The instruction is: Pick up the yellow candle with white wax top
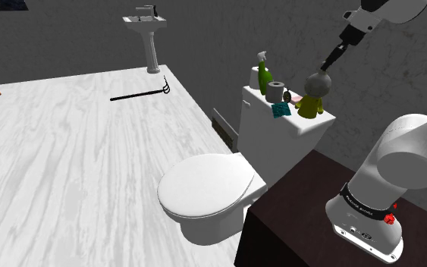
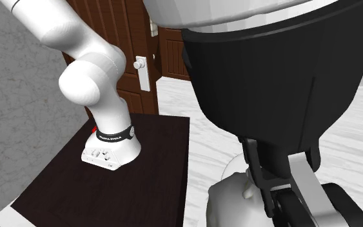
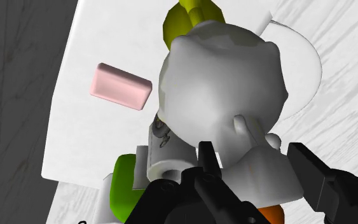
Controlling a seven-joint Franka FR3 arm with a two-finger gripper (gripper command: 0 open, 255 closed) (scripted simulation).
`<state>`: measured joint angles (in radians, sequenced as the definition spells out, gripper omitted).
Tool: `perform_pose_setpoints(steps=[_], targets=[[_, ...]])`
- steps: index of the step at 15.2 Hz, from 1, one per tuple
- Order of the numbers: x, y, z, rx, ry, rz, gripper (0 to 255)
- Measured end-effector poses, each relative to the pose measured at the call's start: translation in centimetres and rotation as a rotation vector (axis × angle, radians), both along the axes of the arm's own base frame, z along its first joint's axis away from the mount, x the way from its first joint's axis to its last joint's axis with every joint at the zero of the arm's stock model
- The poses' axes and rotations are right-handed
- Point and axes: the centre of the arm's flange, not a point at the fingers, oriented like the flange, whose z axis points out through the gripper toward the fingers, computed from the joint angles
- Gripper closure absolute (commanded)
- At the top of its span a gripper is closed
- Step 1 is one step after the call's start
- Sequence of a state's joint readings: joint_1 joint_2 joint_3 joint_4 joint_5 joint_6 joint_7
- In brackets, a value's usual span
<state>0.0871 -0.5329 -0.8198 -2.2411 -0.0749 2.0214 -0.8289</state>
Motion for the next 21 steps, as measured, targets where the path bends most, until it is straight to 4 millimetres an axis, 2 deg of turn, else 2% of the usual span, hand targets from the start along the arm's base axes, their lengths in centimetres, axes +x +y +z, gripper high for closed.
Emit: perform_pose_setpoints(steps=[8,21], targets=[[0.1,0.0,0.2,0.0,0.0,0.0,255],[0.1,0.0,6.6,0.001,0.002,0.0,255]])
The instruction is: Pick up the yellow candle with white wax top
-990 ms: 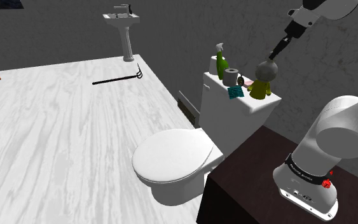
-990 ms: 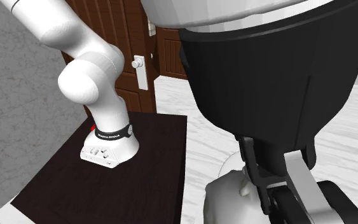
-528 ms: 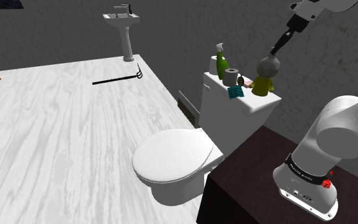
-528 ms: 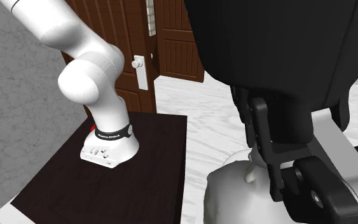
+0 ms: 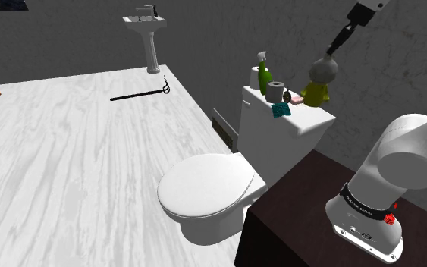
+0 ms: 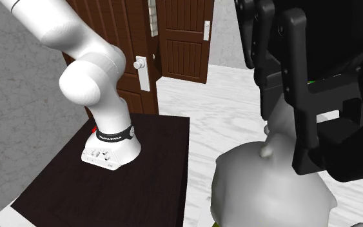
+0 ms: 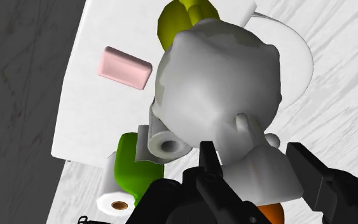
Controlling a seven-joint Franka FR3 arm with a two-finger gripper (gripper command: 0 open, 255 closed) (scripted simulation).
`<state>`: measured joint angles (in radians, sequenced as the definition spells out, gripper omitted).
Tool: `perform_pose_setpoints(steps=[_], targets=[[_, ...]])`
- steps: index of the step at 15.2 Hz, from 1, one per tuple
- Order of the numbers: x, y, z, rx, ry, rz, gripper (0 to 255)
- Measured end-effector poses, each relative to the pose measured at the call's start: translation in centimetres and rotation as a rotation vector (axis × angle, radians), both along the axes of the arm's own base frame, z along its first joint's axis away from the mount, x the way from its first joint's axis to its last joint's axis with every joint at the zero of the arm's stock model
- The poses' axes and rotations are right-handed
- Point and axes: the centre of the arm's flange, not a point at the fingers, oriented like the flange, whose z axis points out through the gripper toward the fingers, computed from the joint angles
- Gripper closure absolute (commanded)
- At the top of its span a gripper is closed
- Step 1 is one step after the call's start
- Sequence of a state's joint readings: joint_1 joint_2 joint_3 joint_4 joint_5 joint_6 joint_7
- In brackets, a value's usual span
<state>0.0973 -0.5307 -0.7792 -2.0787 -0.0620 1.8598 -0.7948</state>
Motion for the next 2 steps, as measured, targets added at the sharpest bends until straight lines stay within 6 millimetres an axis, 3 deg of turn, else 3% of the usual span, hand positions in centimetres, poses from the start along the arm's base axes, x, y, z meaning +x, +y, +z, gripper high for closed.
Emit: perform_pose_setpoints(steps=[2], targets=[[-0.05,0.09,0.84,0.0,0.0,0.0,255]])
